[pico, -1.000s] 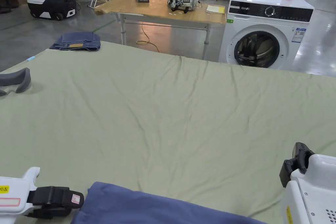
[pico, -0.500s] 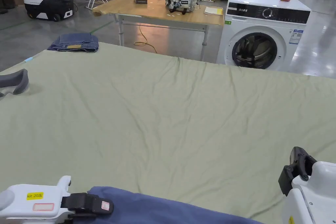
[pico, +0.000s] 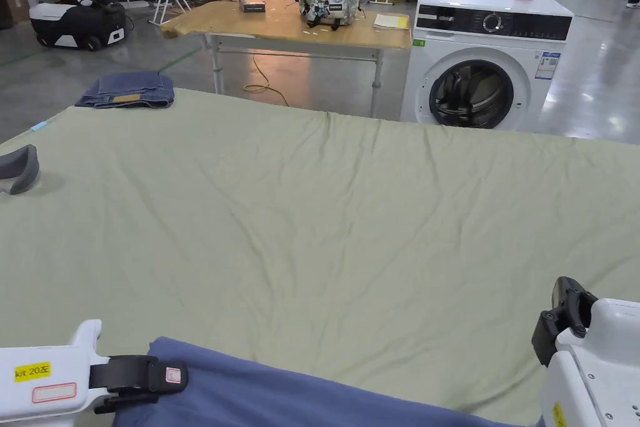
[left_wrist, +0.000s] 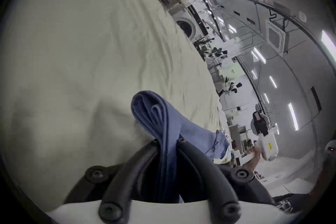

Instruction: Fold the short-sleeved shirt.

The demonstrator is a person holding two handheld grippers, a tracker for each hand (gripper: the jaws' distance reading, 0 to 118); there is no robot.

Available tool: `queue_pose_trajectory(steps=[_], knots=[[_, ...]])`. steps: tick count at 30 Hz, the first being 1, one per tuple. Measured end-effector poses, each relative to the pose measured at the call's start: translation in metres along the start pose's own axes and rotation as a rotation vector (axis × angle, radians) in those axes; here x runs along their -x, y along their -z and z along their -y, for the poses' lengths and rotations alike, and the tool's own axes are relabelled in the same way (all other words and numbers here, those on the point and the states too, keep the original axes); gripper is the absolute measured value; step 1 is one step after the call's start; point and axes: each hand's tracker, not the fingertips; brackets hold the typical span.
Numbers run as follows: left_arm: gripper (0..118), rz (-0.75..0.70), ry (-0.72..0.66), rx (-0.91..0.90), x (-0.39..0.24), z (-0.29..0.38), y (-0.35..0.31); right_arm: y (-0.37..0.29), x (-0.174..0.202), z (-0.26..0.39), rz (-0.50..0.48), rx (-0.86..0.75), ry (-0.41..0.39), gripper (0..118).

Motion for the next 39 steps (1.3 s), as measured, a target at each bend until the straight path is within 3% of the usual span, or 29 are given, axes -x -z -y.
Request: queue_pose_trajectory(steps=[10, 14, 19, 23, 28, 33, 39], knots=[[1, -0.196, 0.013, -0.069, -0.034, -0.024, -0.052, 0.009, -0.008, -0.003, 0.006, -0.001, 0.019, 0], [1, -0.154, 0.012, -0.045, -0.062, -0.016, -0.041, 0.011, -0.007, -0.003, -0.005, 0.001, 0.021, 0], [1, 0.065, -0.018, 0.022, -0.104, -0.001, -0.007, 0.012, -0.007, -0.003, -0.011, 0.004, 0.019, 0], [1, 0.105, -0.025, 0.064, -0.127, 0.011, 0.034, 0.012, -0.010, 0.000, -0.007, 0.010, 0.021, 0], [1, 0.066, -0.033, 0.145, -0.128, 0.027, 0.098, 0.010, -0.018, 0.005, 0.011, 0.028, 0.023, 0], [1, -0.094, 0.011, 0.246, -0.129, 0.049, 0.156, 0.008, -0.028, 0.009, 0.034, 0.050, 0.023, 0], [1, -0.183, 0.004, 0.270, -0.129, 0.064, 0.198, 0.006, -0.035, 0.014, 0.052, 0.068, 0.023, 0]])
